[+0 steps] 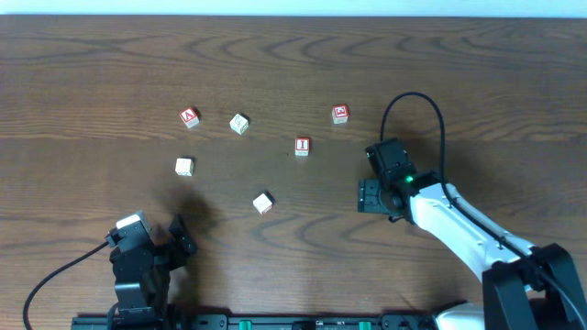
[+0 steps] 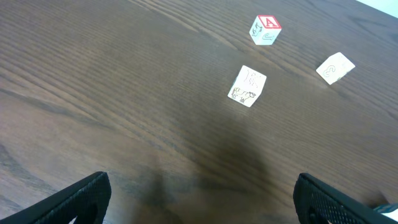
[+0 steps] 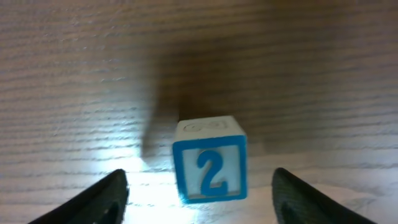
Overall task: Spell out Ai2
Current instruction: 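Close right gripper on blue '2' block and lift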
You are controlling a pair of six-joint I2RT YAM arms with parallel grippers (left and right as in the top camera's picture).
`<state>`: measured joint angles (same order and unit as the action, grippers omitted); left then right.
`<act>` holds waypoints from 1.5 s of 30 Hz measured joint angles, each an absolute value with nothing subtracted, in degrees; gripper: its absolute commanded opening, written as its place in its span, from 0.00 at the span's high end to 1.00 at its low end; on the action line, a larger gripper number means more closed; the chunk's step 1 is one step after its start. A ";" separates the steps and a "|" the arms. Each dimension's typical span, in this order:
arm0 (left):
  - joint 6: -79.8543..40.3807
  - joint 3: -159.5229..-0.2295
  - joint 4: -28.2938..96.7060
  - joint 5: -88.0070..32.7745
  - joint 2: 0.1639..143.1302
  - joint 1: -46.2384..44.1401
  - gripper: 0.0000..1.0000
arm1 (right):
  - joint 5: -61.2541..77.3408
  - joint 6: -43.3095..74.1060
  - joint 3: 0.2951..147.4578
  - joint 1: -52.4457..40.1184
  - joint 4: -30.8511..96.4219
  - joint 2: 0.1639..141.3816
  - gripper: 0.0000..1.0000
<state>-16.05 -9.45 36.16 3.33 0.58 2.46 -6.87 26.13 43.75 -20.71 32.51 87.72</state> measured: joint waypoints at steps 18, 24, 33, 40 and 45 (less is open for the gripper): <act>-16.05 -9.45 36.14 3.33 0.58 2.46 0.05 | -3.33 21.30 43.75 -18.22 31.16 87.72 0.53; -16.05 -9.45 36.16 3.36 0.58 2.46 0.05 | -3.16 21.15 43.75 -18.22 31.16 87.72 0.59; -16.05 -9.45 36.16 3.36 0.58 2.46 0.05 | -2.96 20.75 43.75 -18.22 31.16 87.72 0.68; -16.05 -9.45 36.14 3.36 0.58 2.46 0.05 | -2.98 20.75 43.75 -18.22 31.14 87.72 0.69; -16.05 -9.45 36.16 3.36 0.58 2.46 0.05 | -2.98 20.75 43.75 -18.22 31.07 87.72 0.71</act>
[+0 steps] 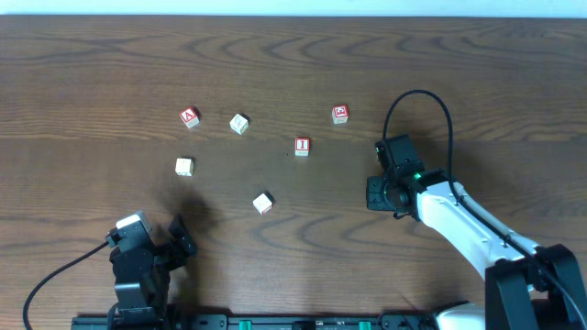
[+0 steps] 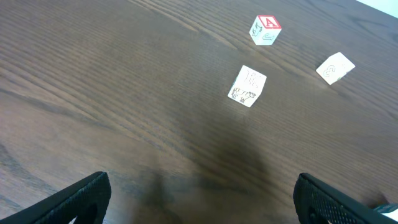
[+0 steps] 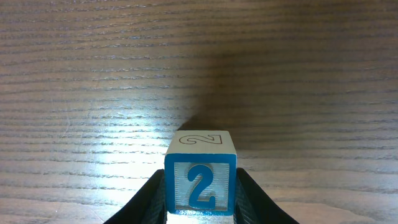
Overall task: Spell out Ai2
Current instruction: 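Close right gripper on blue '2' block and lift, then carry '2' block beside the 'I' block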
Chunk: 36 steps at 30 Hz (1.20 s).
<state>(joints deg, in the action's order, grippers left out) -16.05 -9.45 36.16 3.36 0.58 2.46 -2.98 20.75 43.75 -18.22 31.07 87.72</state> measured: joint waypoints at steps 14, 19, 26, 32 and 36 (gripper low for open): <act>-16.05 -9.45 36.16 3.33 0.58 2.46 0.05 | -0.16 20.56 47.37 -18.46 32.23 87.72 0.86; -16.05 -9.45 36.14 3.36 0.58 2.46 0.05 | 0.40 20.56 51.75 -19.97 32.49 87.72 0.85; -16.05 -9.45 36.16 3.36 0.58 2.46 0.05 | 0.49 20.69 58.35 -24.45 31.81 87.81 0.91; -16.05 -9.45 36.16 3.33 0.58 2.46 0.05 | 0.47 21.21 65.47 -26.98 32.32 92.68 0.93; -16.05 -9.45 36.16 3.36 0.58 2.46 0.05 | 0.43 21.43 70.59 -28.58 33.93 98.85 0.94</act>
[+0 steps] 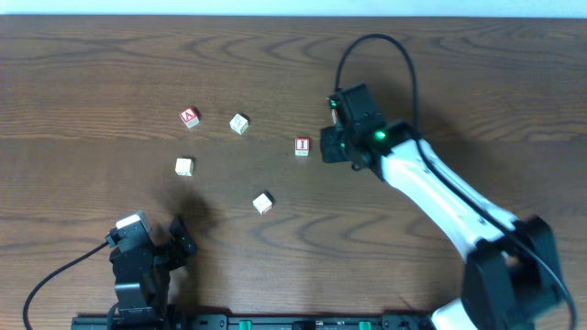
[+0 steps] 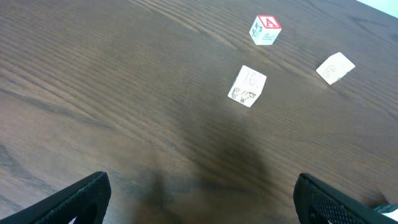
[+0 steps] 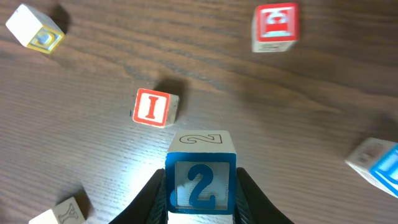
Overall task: Spell out Ai2
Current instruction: 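Carry '2' block beside the 'I' block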
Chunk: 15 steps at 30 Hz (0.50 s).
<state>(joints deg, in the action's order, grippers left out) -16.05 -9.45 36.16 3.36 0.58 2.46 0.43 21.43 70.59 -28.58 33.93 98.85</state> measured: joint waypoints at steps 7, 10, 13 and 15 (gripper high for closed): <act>-16.05 -9.45 36.16 3.36 0.58 2.46 0.05 | -0.45 21.98 78.70 -30.44 38.06 107.28 0.96; -16.05 -9.45 36.14 3.33 0.58 2.46 0.05 | -1.30 22.37 80.84 -30.44 39.22 109.60 0.97; -16.05 -9.45 36.16 3.36 0.58 2.46 0.05 | -2.04 23.03 82.08 -30.44 39.75 111.61 0.98; -16.05 -9.45 36.14 3.36 0.58 2.46 0.05 | -2.57 23.31 82.48 -30.44 39.99 112.14 0.98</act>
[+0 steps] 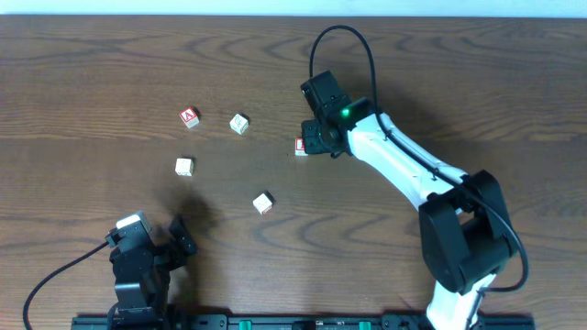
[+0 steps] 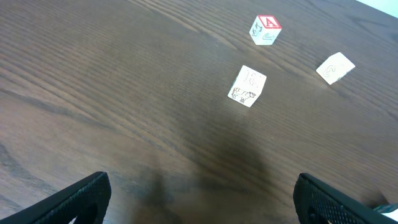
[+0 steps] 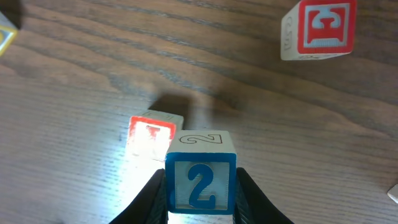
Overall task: Spell out Ai2
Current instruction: 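Carry '2' block beside the 'I' block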
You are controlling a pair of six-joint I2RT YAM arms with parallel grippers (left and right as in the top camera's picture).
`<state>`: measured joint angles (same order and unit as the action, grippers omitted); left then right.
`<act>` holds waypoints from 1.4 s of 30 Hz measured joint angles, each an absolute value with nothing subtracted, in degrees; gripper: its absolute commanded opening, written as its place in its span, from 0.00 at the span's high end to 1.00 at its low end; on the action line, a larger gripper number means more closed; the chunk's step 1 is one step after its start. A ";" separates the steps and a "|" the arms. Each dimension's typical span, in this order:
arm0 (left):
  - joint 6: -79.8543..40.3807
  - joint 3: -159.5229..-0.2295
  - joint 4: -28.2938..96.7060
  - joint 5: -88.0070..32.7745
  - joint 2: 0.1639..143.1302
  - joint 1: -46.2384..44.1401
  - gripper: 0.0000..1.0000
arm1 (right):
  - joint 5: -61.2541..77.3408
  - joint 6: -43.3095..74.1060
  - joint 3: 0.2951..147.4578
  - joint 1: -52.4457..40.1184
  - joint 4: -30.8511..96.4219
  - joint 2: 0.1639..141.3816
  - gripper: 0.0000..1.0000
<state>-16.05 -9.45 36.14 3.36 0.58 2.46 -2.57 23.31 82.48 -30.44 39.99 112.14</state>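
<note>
The blue "2" block (image 3: 200,180) is held between the fingers of my right gripper (image 3: 200,190), which is shut on it. It sits just right of and in front of the red "I" block (image 3: 148,135), partly covering it; whether they touch cannot be told. In the overhead view the right gripper (image 1: 318,137) is beside the "I" block (image 1: 300,145). The red "A" block (image 1: 190,116) lies well to the left, also seen as the "A" block (image 2: 265,29). My left gripper (image 2: 199,205) stands open over bare wood at the near left.
A red-faced block (image 3: 320,28) lies beyond the "I" block. Three pale blocks (image 1: 239,123), (image 1: 184,166), (image 1: 263,203) are scattered left of centre. The right arm (image 1: 404,170) stretches across the table's right half.
My right gripper, still shut on the "2" block, has moved left and now sits close beside the "I" block. The left arm has not moved.
My right gripper was open around the "2" block at the table's right middle. Then it was shut on the block there. Later it held the block near the "I" and the red-faced block, and now right next to the "I".
</note>
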 measured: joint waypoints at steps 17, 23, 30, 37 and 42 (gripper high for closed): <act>-16.05 -9.45 36.16 3.36 0.58 2.46 0.05 | -6.57 25.06 82.56 -30.57 40.66 113.03 0.98; -16.05 -9.45 36.16 3.36 0.58 2.46 0.05 | -8.99 27.05 82.59 -31.81 39.18 113.03 0.98; -16.05 -9.45 36.14 3.36 0.58 2.46 0.05 | -11.03 29.41 82.70 -32.60 39.13 113.32 0.98; -16.05 -9.45 36.16 3.36 0.58 2.46 0.05 | -10.87 30.63 82.78 -32.60 38.52 115.48 0.98; -16.05 -9.45 36.16 3.36 0.58 2.46 0.05 | -10.09 31.03 82.78 -32.60 38.24 115.87 0.98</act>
